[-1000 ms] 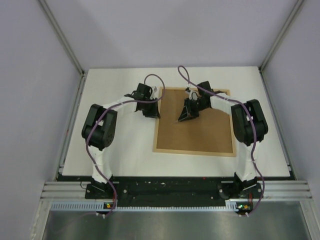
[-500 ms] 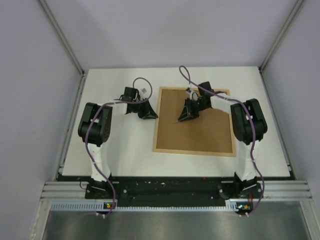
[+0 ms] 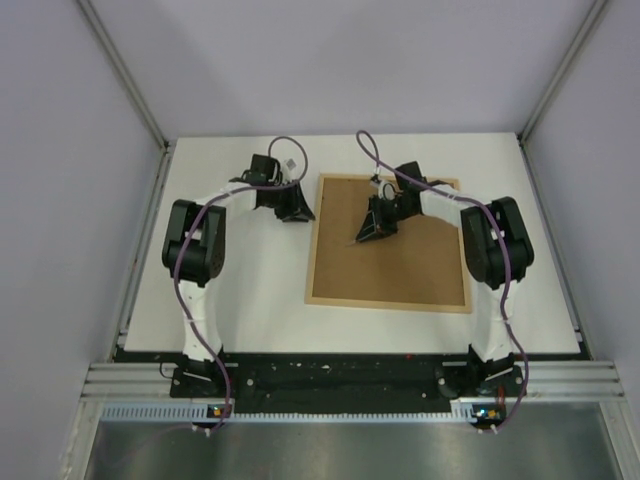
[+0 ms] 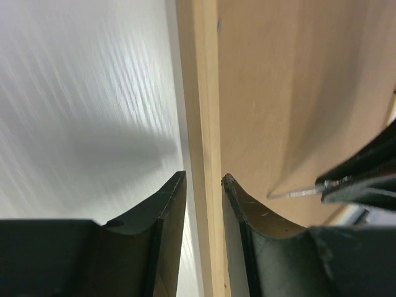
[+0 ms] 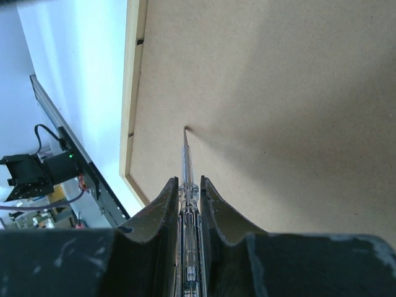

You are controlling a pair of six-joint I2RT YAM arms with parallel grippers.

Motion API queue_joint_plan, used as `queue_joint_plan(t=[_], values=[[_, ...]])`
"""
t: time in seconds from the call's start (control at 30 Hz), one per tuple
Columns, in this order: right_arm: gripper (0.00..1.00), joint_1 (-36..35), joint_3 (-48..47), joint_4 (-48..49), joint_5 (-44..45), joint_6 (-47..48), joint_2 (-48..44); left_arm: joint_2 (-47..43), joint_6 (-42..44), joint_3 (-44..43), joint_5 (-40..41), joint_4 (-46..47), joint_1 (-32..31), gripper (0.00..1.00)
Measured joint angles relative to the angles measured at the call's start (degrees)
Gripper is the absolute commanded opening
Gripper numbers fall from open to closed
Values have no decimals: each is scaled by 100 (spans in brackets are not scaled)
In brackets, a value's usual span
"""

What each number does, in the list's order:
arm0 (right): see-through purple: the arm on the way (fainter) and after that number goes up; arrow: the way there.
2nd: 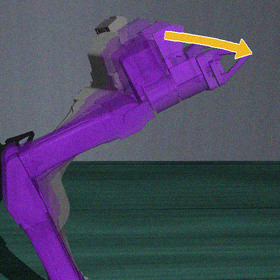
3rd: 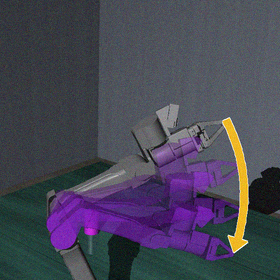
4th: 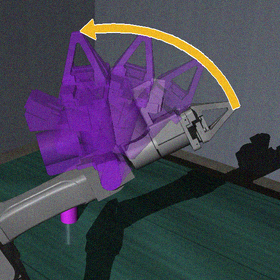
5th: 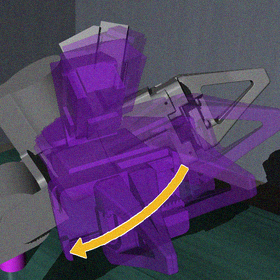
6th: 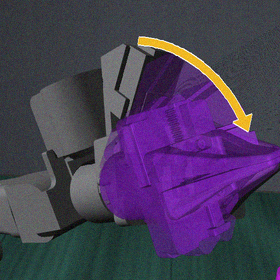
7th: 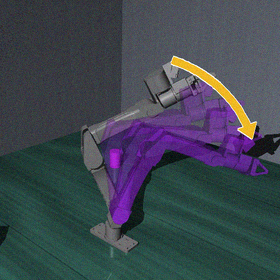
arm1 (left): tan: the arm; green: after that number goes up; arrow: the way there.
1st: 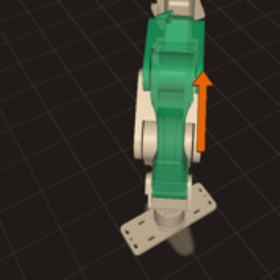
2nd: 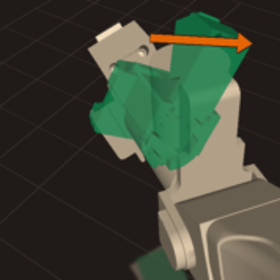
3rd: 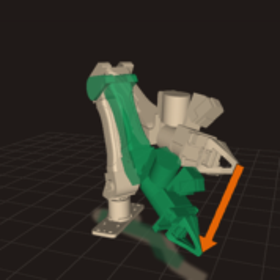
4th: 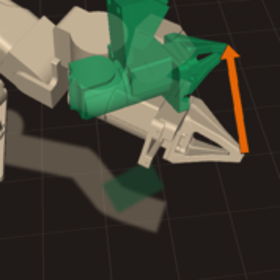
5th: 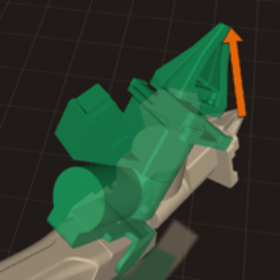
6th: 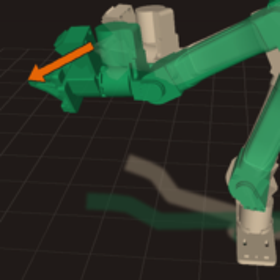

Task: Take the photo out of the frame
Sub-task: Adjust the photo frame item on the photo frame, then move the photo frame to the center of the board.

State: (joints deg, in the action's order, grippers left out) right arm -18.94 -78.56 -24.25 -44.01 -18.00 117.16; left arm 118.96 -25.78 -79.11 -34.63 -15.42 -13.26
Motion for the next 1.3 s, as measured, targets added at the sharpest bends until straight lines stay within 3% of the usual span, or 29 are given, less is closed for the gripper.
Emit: queue_joint_plan(t=[0.17,0.47,0.77,1.03,1.3], values=[[0,20,-149,-142,81,173,0,575,426,-1443,529,-498,-22,42],[0,151,-179,-326,411,481,-238,1003,761,-2024,1329,-1027,-367,42],[0,264,-179,-365,846,597,-350,903,678,-1849,1517,-988,-529,40],[0,511,-649,-424,1281,595,-116,472,621,-1108,1545,-839,-675,19],[0,610,-1884,-409,1331,444,780,302,649,-710,1405,-409,-662,10]])
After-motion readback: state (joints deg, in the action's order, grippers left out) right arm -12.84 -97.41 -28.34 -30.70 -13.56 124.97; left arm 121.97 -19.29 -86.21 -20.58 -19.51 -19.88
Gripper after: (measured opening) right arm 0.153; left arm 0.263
